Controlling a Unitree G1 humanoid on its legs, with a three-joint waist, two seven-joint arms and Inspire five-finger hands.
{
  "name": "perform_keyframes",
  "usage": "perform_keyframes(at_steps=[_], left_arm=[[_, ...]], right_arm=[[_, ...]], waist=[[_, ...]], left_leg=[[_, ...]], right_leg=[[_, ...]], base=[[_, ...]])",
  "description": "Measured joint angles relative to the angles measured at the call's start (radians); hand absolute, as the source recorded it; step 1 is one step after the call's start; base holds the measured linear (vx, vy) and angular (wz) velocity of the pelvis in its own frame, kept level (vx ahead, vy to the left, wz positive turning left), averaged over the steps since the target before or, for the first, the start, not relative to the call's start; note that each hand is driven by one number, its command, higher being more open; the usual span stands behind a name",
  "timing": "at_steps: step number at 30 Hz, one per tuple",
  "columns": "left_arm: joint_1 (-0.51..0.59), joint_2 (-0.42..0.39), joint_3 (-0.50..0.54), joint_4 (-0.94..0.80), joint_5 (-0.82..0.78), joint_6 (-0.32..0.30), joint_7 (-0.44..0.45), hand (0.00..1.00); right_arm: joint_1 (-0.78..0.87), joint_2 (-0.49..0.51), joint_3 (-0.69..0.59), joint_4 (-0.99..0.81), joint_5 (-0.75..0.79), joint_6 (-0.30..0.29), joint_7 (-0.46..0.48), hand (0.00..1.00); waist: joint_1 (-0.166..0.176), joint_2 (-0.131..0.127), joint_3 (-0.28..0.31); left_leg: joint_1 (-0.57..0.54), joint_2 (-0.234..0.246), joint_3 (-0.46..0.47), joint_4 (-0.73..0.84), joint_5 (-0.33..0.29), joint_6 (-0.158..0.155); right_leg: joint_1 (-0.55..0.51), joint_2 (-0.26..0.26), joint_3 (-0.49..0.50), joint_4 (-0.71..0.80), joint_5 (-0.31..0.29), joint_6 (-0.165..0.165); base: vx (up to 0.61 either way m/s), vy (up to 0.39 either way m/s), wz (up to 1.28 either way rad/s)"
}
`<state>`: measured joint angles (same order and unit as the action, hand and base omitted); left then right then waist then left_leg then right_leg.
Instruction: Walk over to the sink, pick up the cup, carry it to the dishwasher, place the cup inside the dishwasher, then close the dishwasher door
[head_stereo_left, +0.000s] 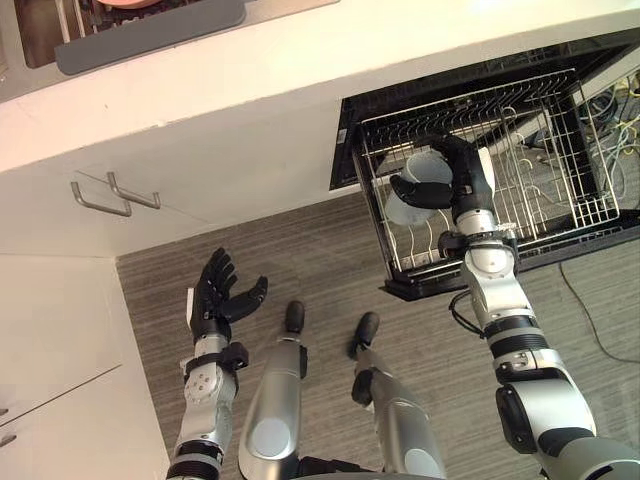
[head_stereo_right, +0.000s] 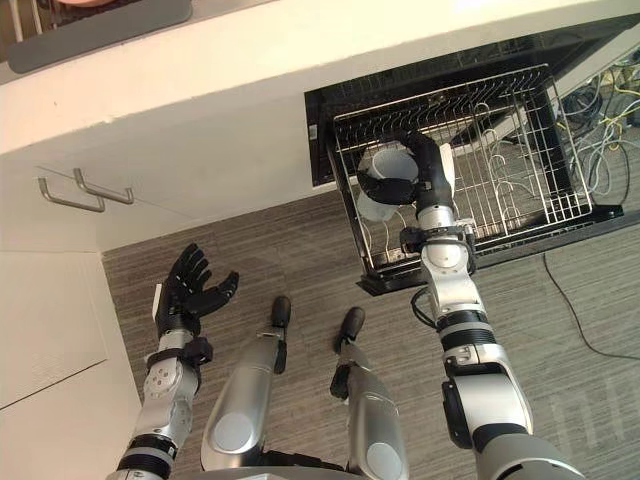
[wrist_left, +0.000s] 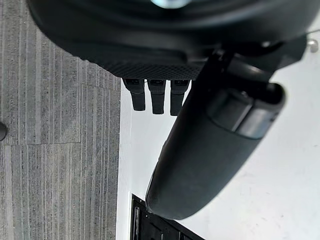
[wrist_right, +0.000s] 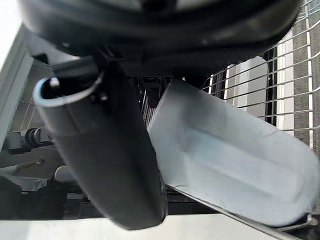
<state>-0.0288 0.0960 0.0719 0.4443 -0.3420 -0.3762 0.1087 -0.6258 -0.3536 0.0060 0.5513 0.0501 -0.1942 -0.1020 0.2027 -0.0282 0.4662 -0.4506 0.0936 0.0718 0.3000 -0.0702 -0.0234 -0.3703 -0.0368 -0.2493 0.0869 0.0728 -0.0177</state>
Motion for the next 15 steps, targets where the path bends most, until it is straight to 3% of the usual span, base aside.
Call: perform_keyframes(at_steps=[6,15], left_arm=[[0.000,-0.027,0.000,-0.001,-0.012,-0.001,0.000,0.90],[0.009,-0.048,-0.002,-0.002,-0.012,0.003,0.000,0.90]], right_arm=[[0.002,0.000,-0.002,-0.050,-0.004,0.016,-0.036,0.90],[0.158,0.061,-0.080,-0.349,0.000,0.015,-0.056,0.90]], waist=[[-0.014,0.010,0.006],[-0.046,0.011,0.005]], left_leg=[[0.039,0.000,0.010,-0.033,0.015,-0.012],[0.115,0.001,0.027,-0.046,0.010,-0.020]], right_leg=[[-0.030,-0.017,0.001,0.109,-0.065,-0.009],[-0.009,-0.043,-0.027,0.211,-0.139,-0.014]], base=[[0.00,-0.018,0.00],[0.03,-0.010,0.00]])
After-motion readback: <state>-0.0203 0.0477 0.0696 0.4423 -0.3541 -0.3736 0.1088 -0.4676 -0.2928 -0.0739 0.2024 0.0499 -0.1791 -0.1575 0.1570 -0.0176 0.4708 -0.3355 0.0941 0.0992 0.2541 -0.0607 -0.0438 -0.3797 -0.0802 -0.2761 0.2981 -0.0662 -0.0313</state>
